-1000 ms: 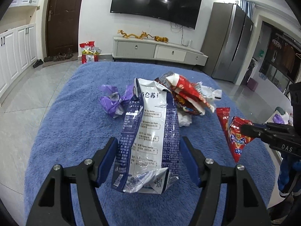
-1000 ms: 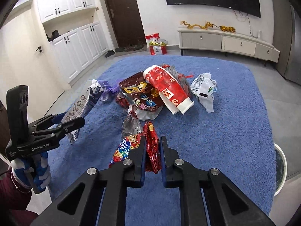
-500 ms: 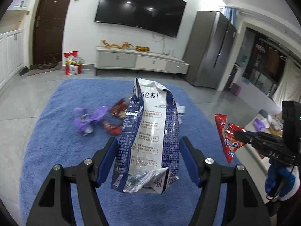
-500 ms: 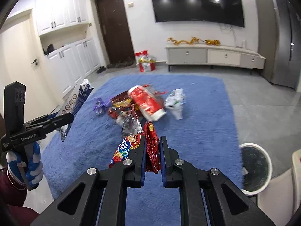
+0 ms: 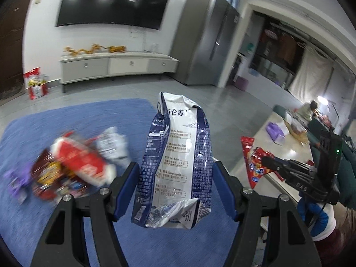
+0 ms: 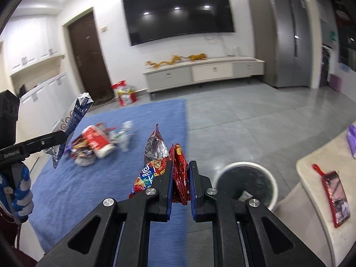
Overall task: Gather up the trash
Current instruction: 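Carry both bags to the white bin and open both tools to drop them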
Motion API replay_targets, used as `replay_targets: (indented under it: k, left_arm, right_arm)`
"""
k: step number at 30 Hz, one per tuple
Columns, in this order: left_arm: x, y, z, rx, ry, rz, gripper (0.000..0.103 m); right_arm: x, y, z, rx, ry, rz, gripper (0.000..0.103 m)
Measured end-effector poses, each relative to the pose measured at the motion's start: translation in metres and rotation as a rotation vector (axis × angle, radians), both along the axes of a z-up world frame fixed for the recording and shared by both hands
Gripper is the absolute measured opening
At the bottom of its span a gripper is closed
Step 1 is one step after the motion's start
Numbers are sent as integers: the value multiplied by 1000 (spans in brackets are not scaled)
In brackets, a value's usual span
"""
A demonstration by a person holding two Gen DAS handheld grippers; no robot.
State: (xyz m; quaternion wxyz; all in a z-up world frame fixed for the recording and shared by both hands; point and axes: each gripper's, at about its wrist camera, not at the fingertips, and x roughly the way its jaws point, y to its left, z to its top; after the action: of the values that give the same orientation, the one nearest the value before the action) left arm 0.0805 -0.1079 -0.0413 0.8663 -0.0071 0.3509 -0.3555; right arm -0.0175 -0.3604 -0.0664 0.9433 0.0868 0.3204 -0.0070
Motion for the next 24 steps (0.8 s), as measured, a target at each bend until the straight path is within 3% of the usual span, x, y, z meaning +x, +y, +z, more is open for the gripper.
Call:
replay_targets:
  k: [7,15,24]
  left_arm:
    - [37,-114,-27,65,83,-127,66]
    - [83,-216,-75,102,226,-191,66]
    - [121,-266,-125,74,387,-197,67]
  right_arm:
    - [19,-62,-31,-4,33,-116,13]
    - [61,-124,-93,32,135,-220,13]
    - [106,-154,-145,40,228,-258,18]
